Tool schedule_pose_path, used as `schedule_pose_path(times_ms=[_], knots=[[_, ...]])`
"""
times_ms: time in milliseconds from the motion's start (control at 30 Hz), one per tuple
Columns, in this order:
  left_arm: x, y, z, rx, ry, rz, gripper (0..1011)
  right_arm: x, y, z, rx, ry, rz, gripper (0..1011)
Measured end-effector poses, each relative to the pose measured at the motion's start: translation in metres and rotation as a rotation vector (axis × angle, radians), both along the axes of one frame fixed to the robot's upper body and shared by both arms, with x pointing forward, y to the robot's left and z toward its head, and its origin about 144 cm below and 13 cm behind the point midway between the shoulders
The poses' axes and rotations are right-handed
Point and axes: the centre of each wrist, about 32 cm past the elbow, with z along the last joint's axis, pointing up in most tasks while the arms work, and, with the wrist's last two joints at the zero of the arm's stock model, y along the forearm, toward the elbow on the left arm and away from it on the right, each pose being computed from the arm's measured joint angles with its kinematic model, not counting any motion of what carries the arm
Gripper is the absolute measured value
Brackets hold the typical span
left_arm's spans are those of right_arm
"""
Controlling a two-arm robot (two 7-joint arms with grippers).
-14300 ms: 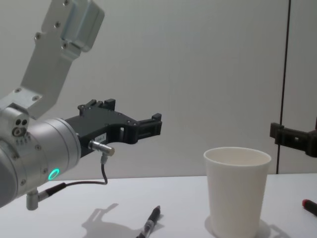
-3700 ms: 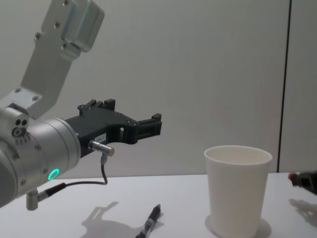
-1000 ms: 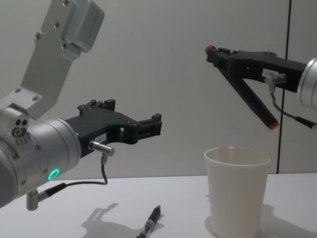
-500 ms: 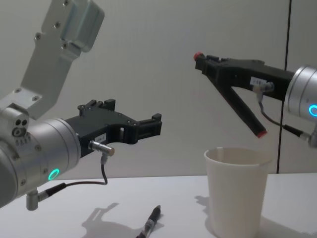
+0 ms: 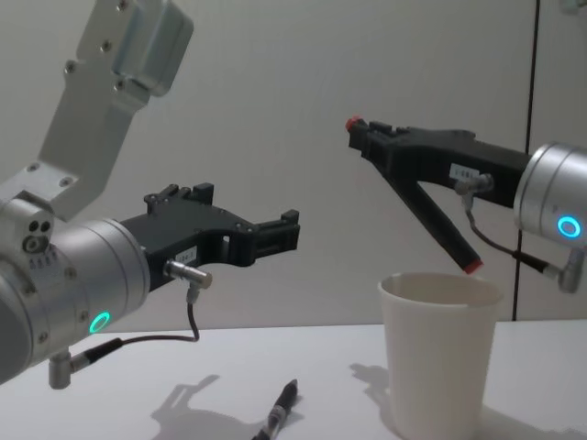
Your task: Place the pen into the pen holder.
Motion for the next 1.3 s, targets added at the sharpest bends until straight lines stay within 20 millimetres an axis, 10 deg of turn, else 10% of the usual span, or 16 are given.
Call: schedule_pose_path(times_ms=[1300], knots=[[0.0,0.0,0.0,0.0,0.0,0.0,1001,-0.012,-0.014,-0.031,-0.041,0.035,-0.018,175]])
